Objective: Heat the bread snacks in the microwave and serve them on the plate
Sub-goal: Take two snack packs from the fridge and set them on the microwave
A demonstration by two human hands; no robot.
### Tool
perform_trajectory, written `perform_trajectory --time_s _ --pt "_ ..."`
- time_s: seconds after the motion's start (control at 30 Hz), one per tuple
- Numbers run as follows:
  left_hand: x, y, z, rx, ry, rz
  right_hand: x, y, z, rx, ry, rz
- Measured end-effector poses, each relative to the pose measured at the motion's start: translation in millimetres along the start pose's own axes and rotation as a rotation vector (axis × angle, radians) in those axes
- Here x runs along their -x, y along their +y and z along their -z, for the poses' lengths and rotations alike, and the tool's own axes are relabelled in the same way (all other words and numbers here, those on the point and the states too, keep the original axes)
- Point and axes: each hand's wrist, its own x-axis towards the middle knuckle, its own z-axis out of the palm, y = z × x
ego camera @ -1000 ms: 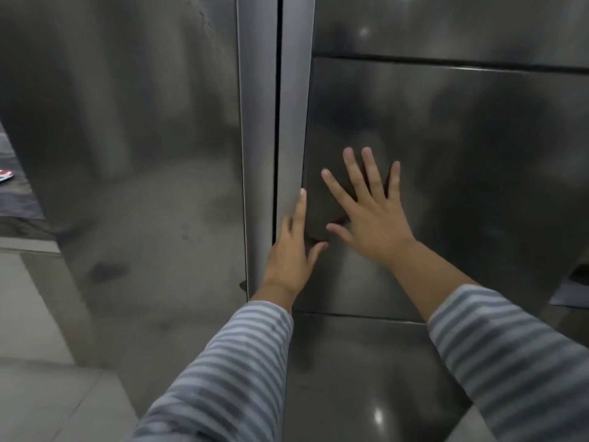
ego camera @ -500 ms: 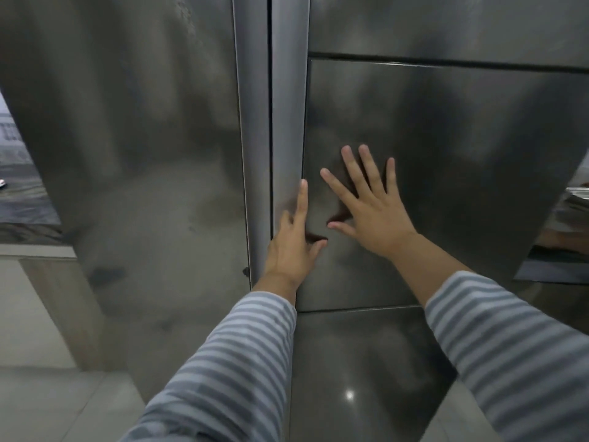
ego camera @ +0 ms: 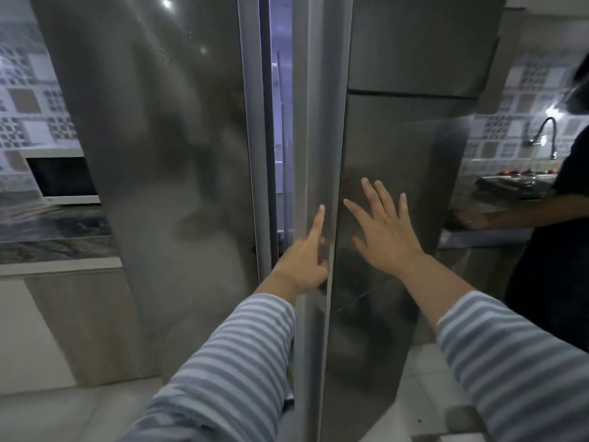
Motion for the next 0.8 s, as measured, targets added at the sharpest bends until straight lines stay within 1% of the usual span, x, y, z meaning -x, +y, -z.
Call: perform_trajectory --time_s 0.07,0.13,0.2,0.27,0.33,0.43,0.53,0.63,0.8 --pt "14 7 10 -0.106 0.042 -0.002 20 -2 18 -0.015 0.071 -0.025" --pt "24 11 16 -0.153 0.138 -0.013 34 -5 35 -0.014 0.173 -0.043" --pt "30 16 21 -0.219 0.235 -0.060 43 -8 48 0.023 0.260 -0.033" --pt "32 19 25 -0.274 0.315 -0.100 46 -12 57 0.085 0.306 0.010" --pt "31 21 29 -0.294 0.365 -0.104 45 -18 64 0.135 0.313 0.059" --pt "24 23 30 -0.342 0.362 -0.074 41 -27 66 0.203 0.260 0.114" --pt "14 31 25 -0.416 0.296 -0.013 35 -27 61 0.307 0.180 0.121" --pt "4 43 12 -0.476 0.282 -0.003 35 -16 55 0.369 0.155 0.087" --pt "-4 71 -18 -0.516 0.258 -0.026 58 23 48 0.564 0.124 0.026"
